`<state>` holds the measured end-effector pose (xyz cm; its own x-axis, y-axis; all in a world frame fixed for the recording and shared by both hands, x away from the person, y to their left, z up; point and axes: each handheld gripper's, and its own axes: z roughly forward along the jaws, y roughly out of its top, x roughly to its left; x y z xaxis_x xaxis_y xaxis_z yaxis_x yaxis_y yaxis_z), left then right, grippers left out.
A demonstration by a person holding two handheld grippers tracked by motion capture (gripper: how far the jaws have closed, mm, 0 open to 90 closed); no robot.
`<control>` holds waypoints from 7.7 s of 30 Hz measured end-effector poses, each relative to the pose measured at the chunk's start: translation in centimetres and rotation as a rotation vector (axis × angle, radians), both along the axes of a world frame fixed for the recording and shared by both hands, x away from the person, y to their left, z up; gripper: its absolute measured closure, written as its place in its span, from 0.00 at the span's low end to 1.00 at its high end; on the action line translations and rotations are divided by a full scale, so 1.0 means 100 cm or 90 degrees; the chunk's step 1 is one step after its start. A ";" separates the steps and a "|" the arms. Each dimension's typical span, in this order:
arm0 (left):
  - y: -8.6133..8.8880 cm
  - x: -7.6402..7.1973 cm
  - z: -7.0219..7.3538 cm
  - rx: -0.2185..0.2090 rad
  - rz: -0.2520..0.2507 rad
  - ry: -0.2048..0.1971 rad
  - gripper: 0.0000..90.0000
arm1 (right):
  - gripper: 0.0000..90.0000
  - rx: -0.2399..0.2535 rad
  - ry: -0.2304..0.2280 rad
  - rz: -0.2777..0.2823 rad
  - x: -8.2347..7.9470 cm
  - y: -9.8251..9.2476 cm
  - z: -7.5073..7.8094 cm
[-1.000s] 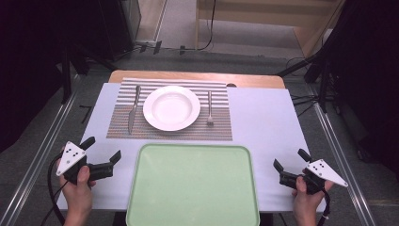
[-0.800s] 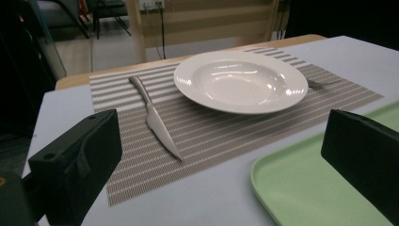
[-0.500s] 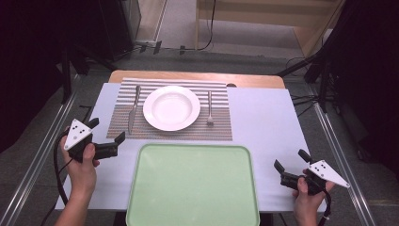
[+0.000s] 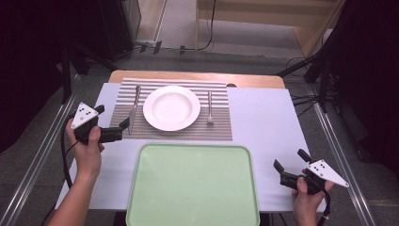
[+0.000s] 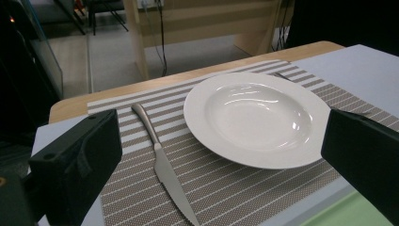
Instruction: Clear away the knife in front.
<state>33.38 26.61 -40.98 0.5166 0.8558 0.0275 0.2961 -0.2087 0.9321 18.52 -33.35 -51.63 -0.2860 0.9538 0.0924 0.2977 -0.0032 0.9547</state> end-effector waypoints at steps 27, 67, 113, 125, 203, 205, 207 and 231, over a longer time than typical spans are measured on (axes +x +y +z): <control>-0.013 0.063 0.002 -0.014 -0.004 0.065 0.00 | 0.00 -0.012 -0.006 0.011 0.000 0.001 -0.001; -0.016 0.160 -0.009 0.103 0.059 0.276 0.06 | 0.00 -0.018 0.001 0.019 0.001 0.002 -0.001; -0.050 0.205 -0.054 0.246 0.154 0.543 0.83 | 0.00 -0.025 0.014 0.015 0.003 0.004 -0.002; -0.049 0.207 -0.054 0.251 0.152 0.551 0.87 | 0.00 -0.020 0.019 0.016 0.004 0.004 -0.002; -0.051 0.062 -0.010 0.219 -0.068 0.334 0.89 | 0.00 -0.026 0.029 0.015 0.006 0.004 -0.002; -0.053 0.057 -0.009 0.223 -0.074 0.332 0.89 | 0.00 -0.026 0.029 0.015 0.006 0.004 -0.002; -0.056 0.052 -0.009 0.221 -0.081 0.328 0.89 | 0.00 -0.026 0.029 0.015 0.006 0.004 -0.002; -0.081 -0.003 -0.011 0.206 -0.144 0.299 0.89 | 0.00 -0.026 0.030 0.014 0.006 0.005 -0.002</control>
<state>33.04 18.54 -42.10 0.7039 0.7102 -0.0070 0.5755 -0.5646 0.5917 19.16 -32.87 -51.84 -0.3026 0.9507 0.0681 0.3420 0.0416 0.9388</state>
